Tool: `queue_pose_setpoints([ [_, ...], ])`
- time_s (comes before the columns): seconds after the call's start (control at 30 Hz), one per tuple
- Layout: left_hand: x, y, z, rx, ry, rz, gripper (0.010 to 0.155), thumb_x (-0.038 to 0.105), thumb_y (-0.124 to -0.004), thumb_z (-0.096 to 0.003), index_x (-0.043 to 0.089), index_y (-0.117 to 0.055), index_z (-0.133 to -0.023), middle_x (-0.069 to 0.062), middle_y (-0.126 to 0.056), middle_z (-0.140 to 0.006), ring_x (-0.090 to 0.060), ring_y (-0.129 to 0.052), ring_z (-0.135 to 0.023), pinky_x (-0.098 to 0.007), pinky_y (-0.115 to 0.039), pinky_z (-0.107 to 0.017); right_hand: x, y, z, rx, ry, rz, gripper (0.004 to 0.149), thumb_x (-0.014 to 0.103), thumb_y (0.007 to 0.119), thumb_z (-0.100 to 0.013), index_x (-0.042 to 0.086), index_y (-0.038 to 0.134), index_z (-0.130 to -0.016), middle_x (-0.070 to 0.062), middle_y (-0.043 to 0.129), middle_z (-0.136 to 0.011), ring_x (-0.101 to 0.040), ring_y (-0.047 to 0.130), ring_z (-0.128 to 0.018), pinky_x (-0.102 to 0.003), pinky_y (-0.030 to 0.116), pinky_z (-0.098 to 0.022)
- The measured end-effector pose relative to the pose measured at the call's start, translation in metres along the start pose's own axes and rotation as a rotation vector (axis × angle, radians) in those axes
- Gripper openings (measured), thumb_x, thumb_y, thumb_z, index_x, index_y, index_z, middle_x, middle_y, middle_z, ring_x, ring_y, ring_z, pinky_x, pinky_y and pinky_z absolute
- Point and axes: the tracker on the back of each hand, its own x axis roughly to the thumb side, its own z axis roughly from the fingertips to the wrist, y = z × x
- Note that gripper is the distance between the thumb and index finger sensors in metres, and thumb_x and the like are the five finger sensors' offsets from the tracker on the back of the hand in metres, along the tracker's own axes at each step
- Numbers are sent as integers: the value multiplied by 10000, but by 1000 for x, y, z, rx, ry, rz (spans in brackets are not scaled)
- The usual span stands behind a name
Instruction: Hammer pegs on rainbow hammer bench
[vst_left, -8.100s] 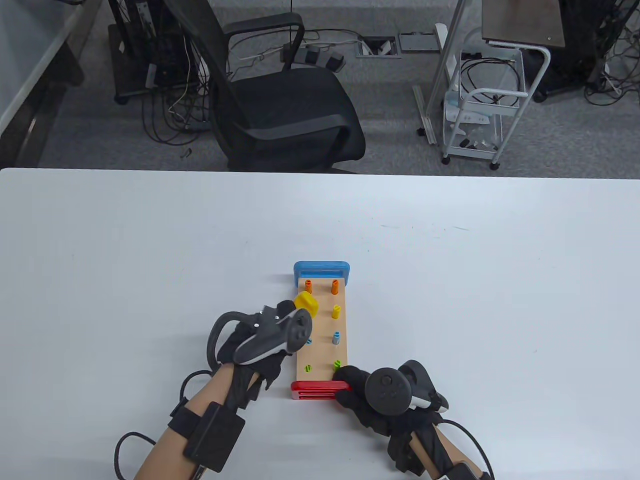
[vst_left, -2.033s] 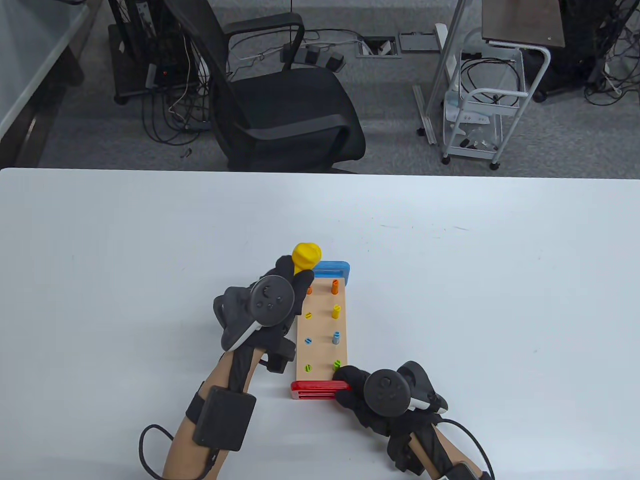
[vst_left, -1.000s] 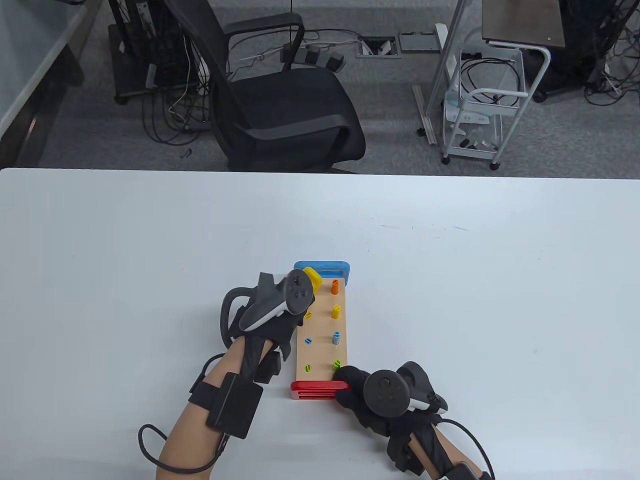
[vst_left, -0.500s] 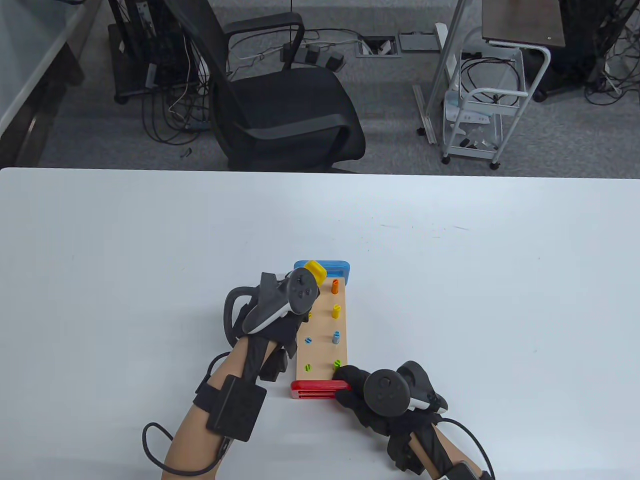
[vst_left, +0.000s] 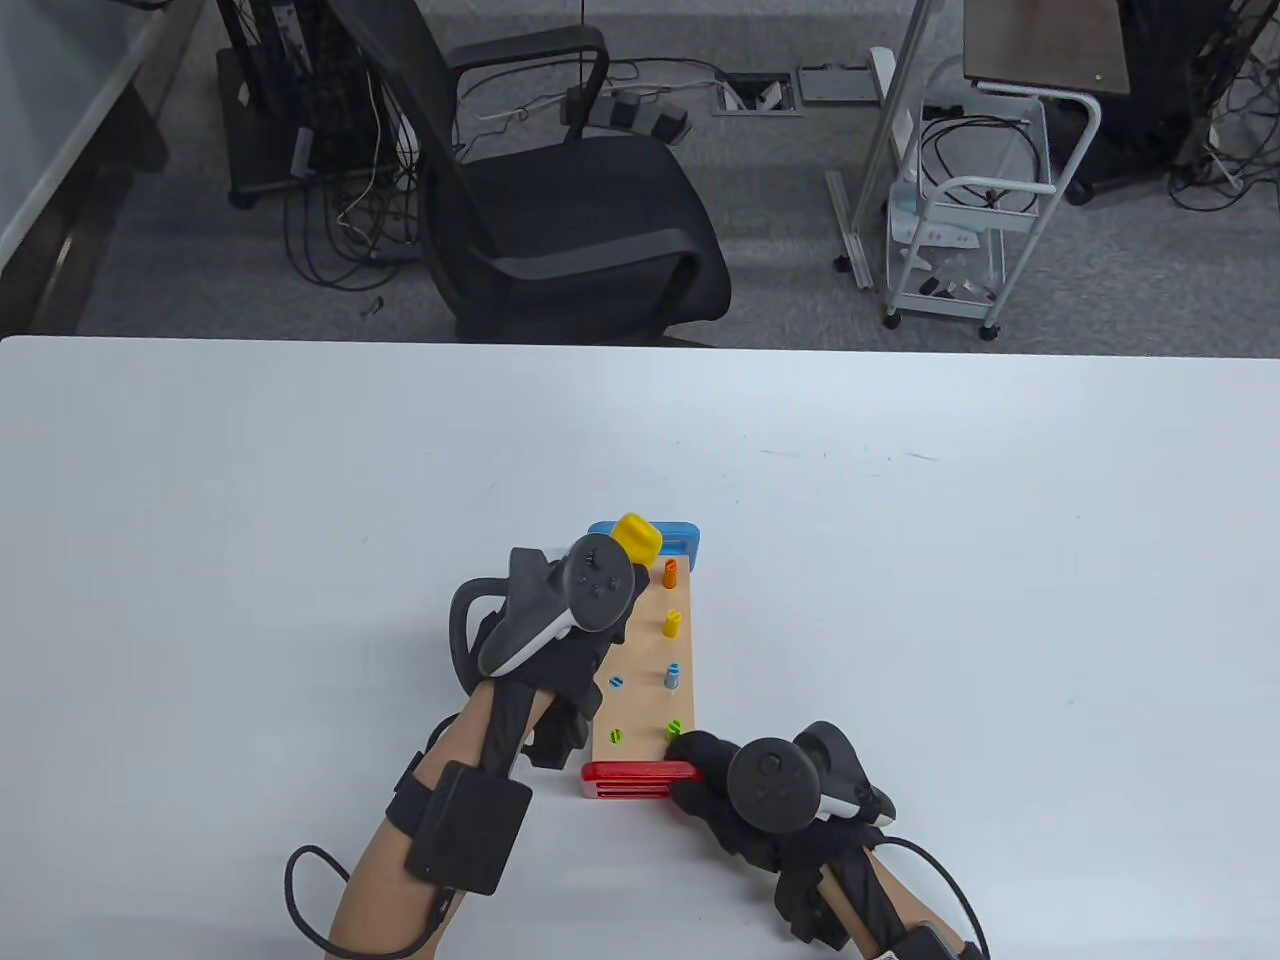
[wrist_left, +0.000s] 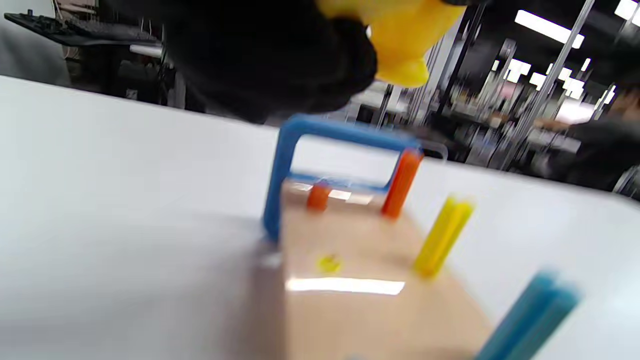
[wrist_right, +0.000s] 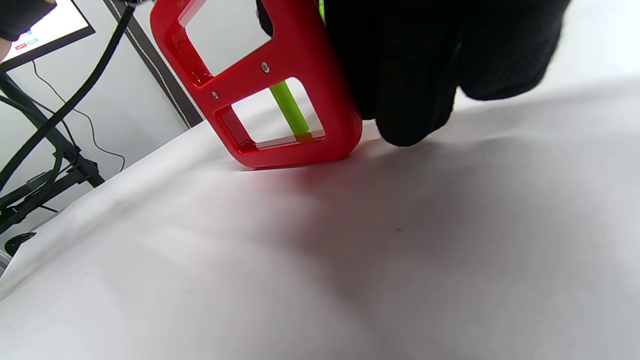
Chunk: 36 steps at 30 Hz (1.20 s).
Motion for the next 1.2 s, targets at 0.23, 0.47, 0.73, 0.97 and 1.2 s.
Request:
queue_pose_setpoints([
  [0.23, -22, -57, -28, -441, 185, -299, 664, 583, -489, -591, 98, -628, -1023, -42, -989, -652, -173, -1044, -287, -259, -893, -208, 0, 0, 0, -4, 1, 6, 613, 445, 392, -576, 98, 414, -1081, -316, 720, -1032, -495, 836, -787, -671, 684, -584],
  [0.47, -22, -2, -3, -21, 48, 43, 670, 568, -543, -594, 64, -690, -1009, -95, -1011, -610, -222, -1036, -246, -290, -877, -173, 0, 0, 0, -2, -2, 2, 614, 447, 393, -574, 99, 413, -1079, -314, 719, -1031, -493, 835, -788, -670, 683, -585],
  [0.73, -38, -6, 19, 2, 35, 80, 674, 568, -531, -594, 62, -678, -1016, -95, -1009, -626, -213, -1048, -266, -289, -888, -184, 0, 0, 0, -1, -2, 3, 614, 446, 392, -574, 98, 411, -1080, -315, 719, -1031, -493, 835, -788, -671, 683, -584],
  [0.97, -58, -41, 52, -23, 48, 132, 678, 566, -525, -592, 59, -671, -1018, -99, -1007, -637, -218, -1053, -278, -291, -894, -191, 0, 0, 0, 0, -2, 2, 615, 447, 392, -575, 95, 410, -1080, -316, 714, -1033, -495, 834, -788, -670, 685, -582],
  [1.2, -53, -56, 79, -47, 17, 178, 681, 563, -518, -594, 61, -652, -1033, -108, -999, -667, -230, -1062, -320, -299, -905, -217, 0, 0, 0, 1, 1, -7, 621, 453, 393, -583, 84, 406, -1083, -331, 707, -1032, -495, 831, -791, -664, 689, -582],
])
